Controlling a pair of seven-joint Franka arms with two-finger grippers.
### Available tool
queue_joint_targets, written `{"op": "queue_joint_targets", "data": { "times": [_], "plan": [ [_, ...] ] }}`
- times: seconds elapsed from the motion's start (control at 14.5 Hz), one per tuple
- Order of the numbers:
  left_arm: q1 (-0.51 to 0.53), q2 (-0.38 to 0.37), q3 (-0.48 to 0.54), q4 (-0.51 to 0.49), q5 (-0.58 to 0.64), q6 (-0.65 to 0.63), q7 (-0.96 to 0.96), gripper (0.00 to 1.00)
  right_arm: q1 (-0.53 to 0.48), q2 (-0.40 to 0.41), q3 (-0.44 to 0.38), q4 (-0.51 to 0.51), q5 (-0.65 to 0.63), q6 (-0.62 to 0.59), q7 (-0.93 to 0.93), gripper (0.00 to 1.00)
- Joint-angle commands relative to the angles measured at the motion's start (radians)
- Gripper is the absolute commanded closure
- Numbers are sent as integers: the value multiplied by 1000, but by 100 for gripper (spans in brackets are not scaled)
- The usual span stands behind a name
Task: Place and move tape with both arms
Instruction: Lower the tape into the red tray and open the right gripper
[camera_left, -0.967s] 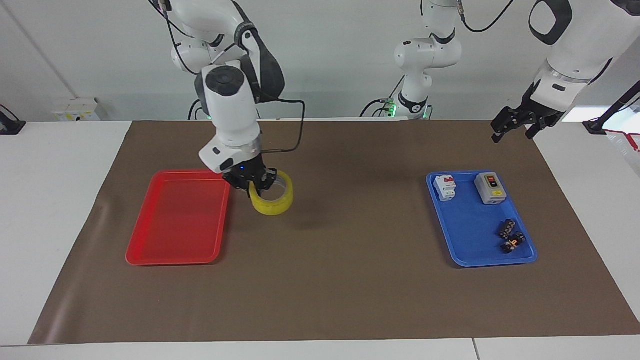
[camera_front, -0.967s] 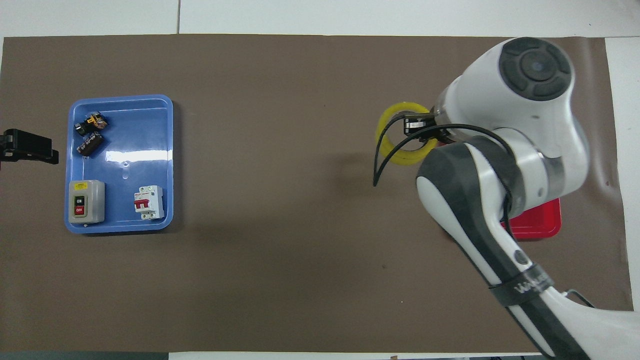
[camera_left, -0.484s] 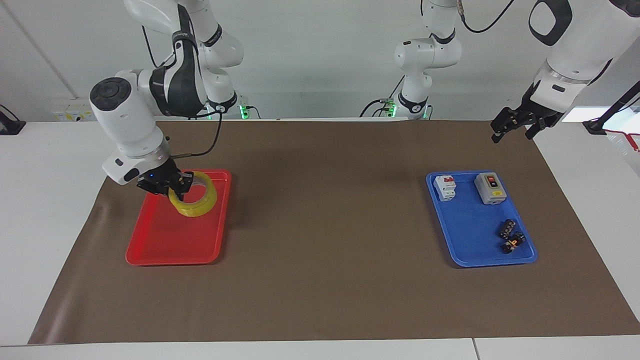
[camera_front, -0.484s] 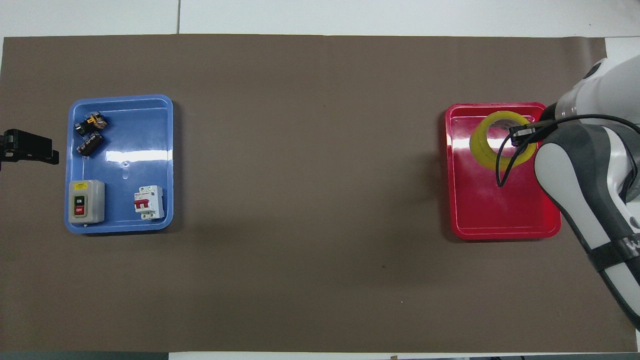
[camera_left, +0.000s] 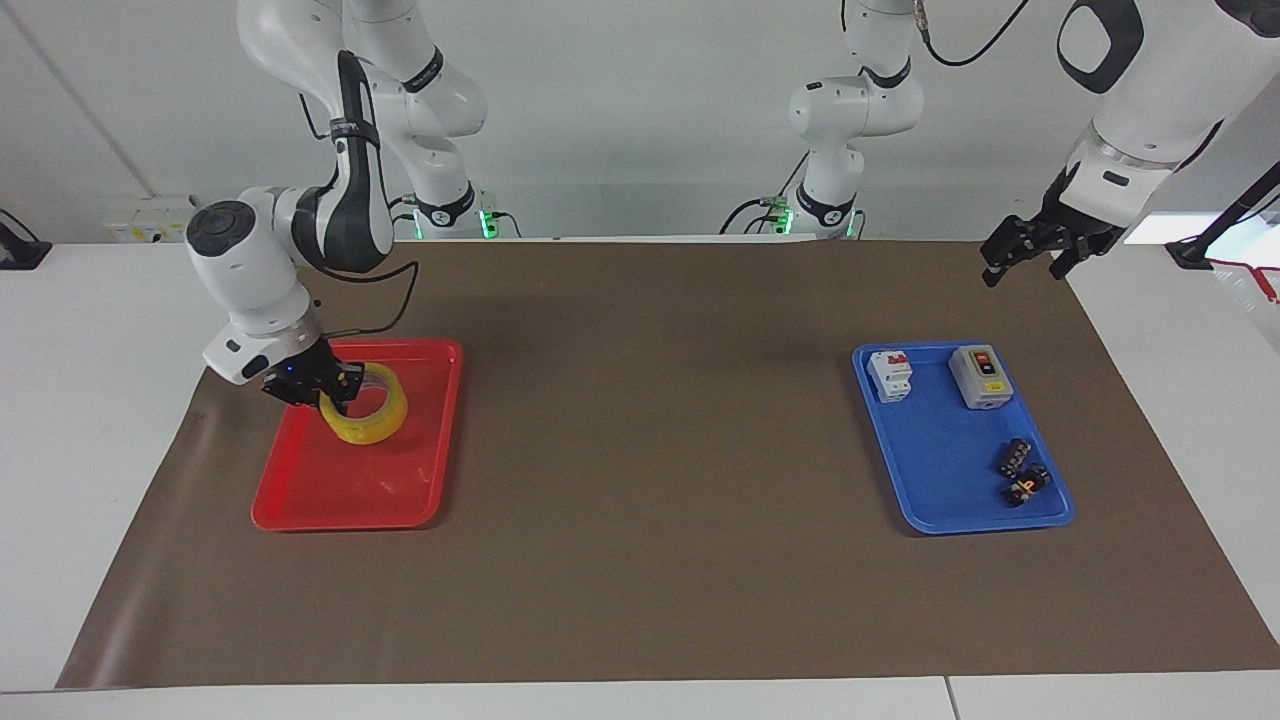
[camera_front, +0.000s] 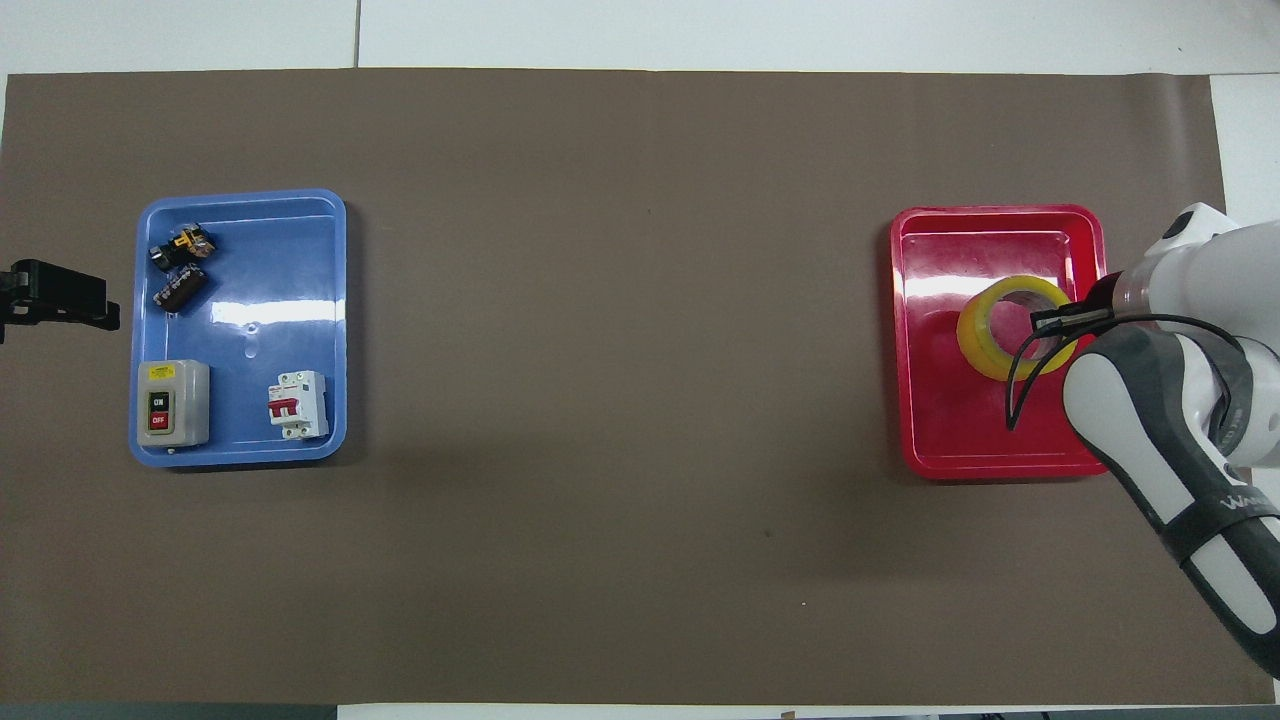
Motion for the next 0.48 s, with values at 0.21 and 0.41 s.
{"op": "queue_joint_targets", "data": {
  "times": [0.21,0.41],
  "plan": [
    [2,0,-2,2,-20,-18,11,0,-43,-13,15,-76,2,82,-35,100],
    [2,0,-2,2,-20,-16,10,0,-45,11,15,-82,4,111,-26,100]
  ]
}}
